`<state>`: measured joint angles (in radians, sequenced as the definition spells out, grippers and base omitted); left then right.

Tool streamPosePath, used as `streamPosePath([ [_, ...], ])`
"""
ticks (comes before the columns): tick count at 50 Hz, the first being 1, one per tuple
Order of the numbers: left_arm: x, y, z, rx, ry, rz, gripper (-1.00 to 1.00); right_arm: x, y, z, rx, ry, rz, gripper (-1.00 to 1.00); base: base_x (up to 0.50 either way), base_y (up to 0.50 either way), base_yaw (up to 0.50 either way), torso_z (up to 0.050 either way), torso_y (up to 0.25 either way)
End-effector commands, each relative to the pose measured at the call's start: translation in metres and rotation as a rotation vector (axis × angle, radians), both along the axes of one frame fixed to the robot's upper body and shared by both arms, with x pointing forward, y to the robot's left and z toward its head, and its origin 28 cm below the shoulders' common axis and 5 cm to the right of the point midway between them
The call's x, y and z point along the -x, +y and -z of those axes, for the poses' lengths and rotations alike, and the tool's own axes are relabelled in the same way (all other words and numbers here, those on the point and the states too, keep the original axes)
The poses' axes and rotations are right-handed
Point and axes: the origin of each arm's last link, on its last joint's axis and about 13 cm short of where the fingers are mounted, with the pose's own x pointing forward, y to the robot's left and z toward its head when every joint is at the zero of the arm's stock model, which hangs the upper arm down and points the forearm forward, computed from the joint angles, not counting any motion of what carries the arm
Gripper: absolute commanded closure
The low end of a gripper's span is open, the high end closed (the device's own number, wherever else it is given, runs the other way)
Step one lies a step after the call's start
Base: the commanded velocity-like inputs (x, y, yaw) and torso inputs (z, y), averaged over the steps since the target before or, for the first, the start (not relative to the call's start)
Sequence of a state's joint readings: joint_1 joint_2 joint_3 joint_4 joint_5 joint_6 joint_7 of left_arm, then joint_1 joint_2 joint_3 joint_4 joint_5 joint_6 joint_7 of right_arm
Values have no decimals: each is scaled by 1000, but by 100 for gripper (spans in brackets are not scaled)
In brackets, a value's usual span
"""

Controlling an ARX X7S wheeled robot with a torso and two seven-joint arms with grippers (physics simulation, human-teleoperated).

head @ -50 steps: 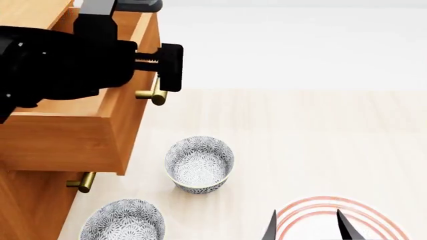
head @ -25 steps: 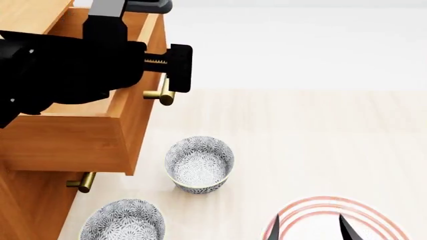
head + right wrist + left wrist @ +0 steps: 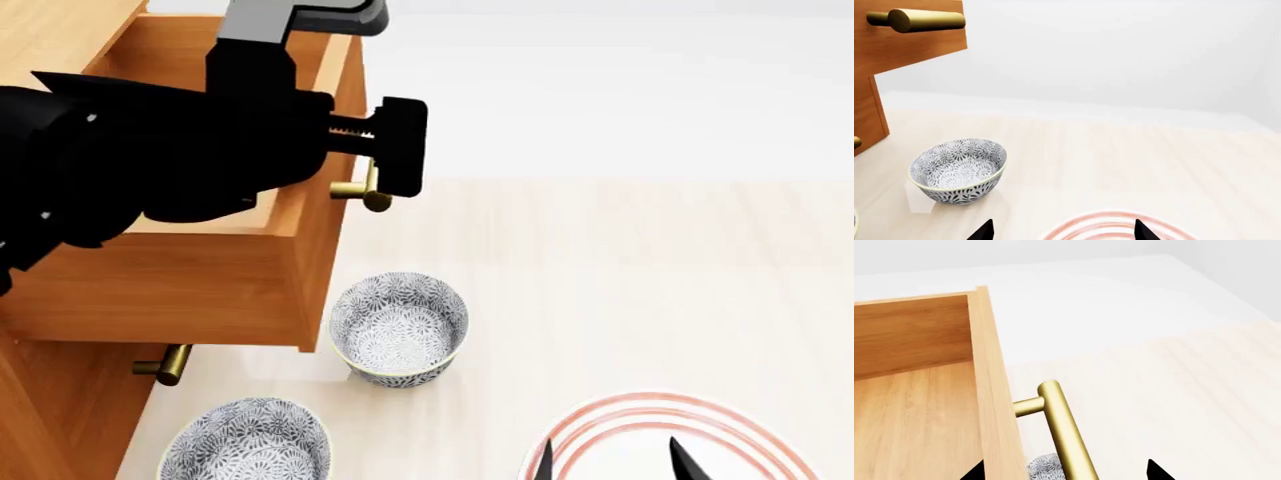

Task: Open the top drawer of the cabinet.

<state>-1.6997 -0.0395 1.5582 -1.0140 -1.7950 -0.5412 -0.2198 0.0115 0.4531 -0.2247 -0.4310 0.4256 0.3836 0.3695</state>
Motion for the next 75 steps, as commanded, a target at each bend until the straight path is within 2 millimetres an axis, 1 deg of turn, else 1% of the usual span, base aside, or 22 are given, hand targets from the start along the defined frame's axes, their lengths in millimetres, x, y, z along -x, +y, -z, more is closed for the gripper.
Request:
streamPosePath([
  [1, 37, -51, 34, 233, 331, 265, -100, 3, 0, 3, 0, 15, -7, -100, 0, 0, 0, 0, 0],
  [11, 47, -61, 32, 207, 328, 302, -100, 1, 1, 5, -11, 25, -14, -100, 0, 0, 0, 0, 0],
  [19, 59, -72, 27, 181, 309, 365, -100, -1, 0, 9, -14, 33, -15, -100, 0, 0, 0, 0, 0],
  [27, 62, -75, 23, 175, 300, 371, -100, -2, -1, 12, -14, 41, -15, -100, 0, 0, 0, 0, 0],
  [34, 63, -75, 21, 166, 293, 369, -100, 0, -1, 10, -14, 38, -11, -100, 0, 0, 0, 0, 0],
  [37, 63, -75, 17, 161, 285, 361, -100, 1, -2, 10, -12, 36, -9, -100, 0, 0, 0, 0, 0],
  [41, 63, -75, 3, 157, 257, 352, -100, 1, -2, 11, -9, 37, -7, -100, 0, 0, 0, 0, 0],
  [44, 64, -76, -12, 159, 226, 352, -100, 2, -3, 7, -7, 31, -4, -100, 0, 0, 0, 0, 0],
  [47, 65, -76, -21, 153, 208, 348, -100, 2, -4, 6, -6, 27, 0, -100, 0, 0, 0, 0, 0],
  [48, 66, -76, -30, 148, 188, 347, -100, 3, -5, 7, -4, 25, 3, -100, 0, 0, 0, 0, 0],
  [53, 67, -74, -51, 137, 139, 333, -100, 4, -5, 8, -2, 27, 5, -100, 0, 0, -1, 0, 0],
  [57, 67, -73, -60, 135, 116, 324, -100, 4, -5, 4, -1, 20, 4, -100, 0, 0, -3, 0, 0],
  [60, 67, -70, -72, 89, 61, 309, -100, 4, -4, 3, 1, 16, 1, -100, 0, 0, -3, 0, 4],
  [61, 67, -69, -82, 107, 48, 301, -100, 5, -5, 3, 2, 15, 3, -100, 0, 0, -4, 0, 0],
  [65, 69, -66, -96, 114, 23, 304, -100, 5, -5, 0, 7, 11, 5, -100, 0, 0, -4, 0, 5],
  [75, 74, -62, -123, 121, -36, 296, -100, 9, -3, -5, 14, -2, -2, -100, 0, 0, -3, 0, 5],
])
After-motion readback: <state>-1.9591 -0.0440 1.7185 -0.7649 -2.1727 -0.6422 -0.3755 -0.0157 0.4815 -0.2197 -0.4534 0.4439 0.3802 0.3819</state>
